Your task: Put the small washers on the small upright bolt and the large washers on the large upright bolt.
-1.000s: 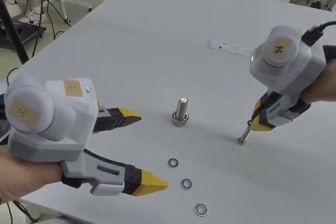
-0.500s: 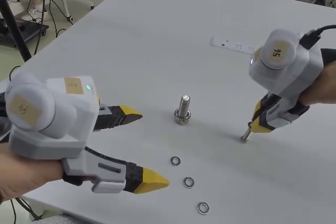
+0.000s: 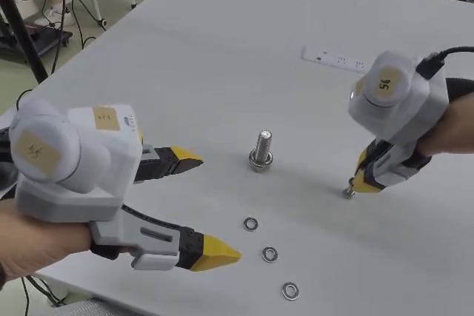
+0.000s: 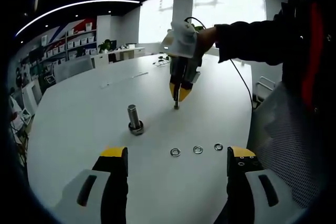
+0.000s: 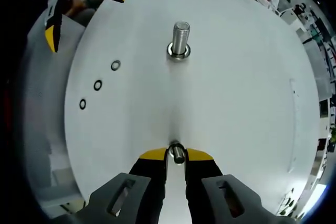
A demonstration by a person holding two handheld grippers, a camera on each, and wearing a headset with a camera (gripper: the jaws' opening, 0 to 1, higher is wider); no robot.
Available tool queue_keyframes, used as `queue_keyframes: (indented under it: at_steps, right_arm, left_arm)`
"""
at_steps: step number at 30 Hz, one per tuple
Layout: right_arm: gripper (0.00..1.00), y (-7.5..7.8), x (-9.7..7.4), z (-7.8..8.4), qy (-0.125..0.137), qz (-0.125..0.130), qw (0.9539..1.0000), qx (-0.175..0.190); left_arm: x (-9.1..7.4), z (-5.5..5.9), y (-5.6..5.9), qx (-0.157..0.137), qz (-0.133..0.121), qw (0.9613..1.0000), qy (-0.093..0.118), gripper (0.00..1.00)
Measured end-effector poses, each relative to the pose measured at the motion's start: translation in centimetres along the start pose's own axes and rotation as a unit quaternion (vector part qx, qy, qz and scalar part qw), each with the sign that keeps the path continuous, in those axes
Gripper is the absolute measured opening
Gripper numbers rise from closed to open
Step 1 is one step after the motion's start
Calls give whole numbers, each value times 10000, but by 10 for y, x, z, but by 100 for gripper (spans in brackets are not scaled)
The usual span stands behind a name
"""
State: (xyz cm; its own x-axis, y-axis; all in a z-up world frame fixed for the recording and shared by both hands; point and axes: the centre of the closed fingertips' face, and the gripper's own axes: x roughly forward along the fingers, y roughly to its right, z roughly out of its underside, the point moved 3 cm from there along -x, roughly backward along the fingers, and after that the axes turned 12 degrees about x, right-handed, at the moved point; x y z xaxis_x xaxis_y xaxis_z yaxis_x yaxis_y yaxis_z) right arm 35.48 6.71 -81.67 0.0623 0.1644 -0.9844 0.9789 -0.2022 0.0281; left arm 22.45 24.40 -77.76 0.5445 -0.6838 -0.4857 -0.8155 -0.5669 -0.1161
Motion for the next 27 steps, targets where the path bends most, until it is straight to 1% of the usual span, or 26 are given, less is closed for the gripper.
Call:
queue_keyframes:
  at_steps: [3,11,18,24,27]
  right_arm:
    - [13,0,6,1,-13,-39,10000,2]
    - [13,-1,14,3,-30,-86,10000,20]
    - [13,-1,18,4,-72,-119,9999,8]
    - [13,0,19,2,-52,-137,9999,18]
    - [13,-3,20,0,-21,-162,9999,9]
  left_arm:
    - [0,0,0,-6,3,10000,-6,77]
    - [0,1,-1,-16,11,10000,-34,77]
    - [1,2,-1,-23,19,10000,-51,77]
    - [1,2,-1,-23,31,10000,-64,77]
    - [2,2,-1,-18,32,10000,-63,77]
